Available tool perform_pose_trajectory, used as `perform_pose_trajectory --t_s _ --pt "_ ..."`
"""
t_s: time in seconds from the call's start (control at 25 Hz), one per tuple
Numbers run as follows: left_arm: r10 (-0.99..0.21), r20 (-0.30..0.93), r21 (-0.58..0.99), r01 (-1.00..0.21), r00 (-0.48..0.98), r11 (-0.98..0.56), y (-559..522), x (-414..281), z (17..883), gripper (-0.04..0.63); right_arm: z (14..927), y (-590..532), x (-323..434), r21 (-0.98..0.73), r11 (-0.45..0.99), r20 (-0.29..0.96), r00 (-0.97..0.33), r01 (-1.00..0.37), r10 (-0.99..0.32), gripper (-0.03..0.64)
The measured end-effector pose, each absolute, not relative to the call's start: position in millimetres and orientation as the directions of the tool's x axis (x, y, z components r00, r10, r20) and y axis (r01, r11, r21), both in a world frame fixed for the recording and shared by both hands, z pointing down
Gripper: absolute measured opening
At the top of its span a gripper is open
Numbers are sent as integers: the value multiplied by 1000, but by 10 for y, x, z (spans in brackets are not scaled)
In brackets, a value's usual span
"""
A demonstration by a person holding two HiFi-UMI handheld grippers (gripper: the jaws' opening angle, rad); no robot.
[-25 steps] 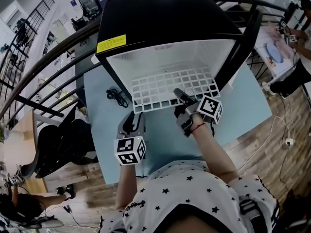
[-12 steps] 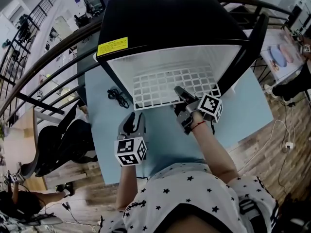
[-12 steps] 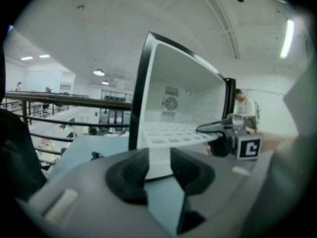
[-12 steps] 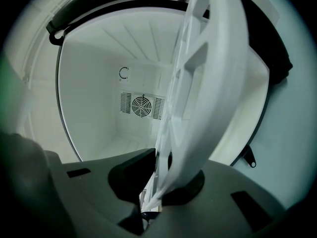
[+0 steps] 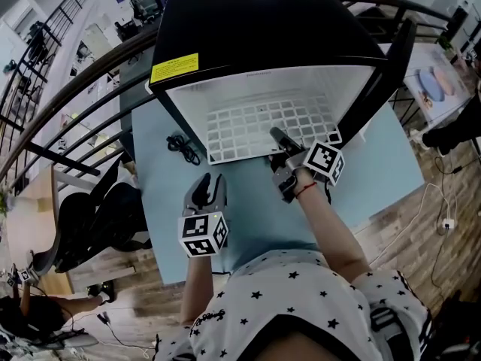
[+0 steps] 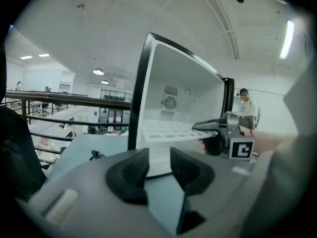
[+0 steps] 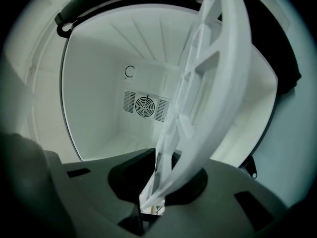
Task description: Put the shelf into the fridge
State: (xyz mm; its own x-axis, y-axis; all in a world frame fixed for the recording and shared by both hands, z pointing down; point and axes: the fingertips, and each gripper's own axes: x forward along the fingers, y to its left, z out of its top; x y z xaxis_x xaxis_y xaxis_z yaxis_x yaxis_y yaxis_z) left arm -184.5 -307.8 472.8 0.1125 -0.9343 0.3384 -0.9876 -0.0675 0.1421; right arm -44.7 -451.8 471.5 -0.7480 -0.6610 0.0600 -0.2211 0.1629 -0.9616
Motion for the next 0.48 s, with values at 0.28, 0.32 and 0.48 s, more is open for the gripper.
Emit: perform_pose_trajectory --t_s 0.28,0.32,0.48 --pt "-928 340 147 -983 152 -107 -3058 -1734 4751 131 4710 -4304 -393 -937 238 44 -764 -254 -644 40" --pt "-926 342 148 -983 158 -113 -3051 -1722 4757 132 4705 -4260 -377 -929 256 43 -764 -268 -644 40" --pt "-919 351 149 -980 180 -134 -3004 -1683 4788 132 4686 -4108 -334 -872 334 66 -761 -358 -645 58"
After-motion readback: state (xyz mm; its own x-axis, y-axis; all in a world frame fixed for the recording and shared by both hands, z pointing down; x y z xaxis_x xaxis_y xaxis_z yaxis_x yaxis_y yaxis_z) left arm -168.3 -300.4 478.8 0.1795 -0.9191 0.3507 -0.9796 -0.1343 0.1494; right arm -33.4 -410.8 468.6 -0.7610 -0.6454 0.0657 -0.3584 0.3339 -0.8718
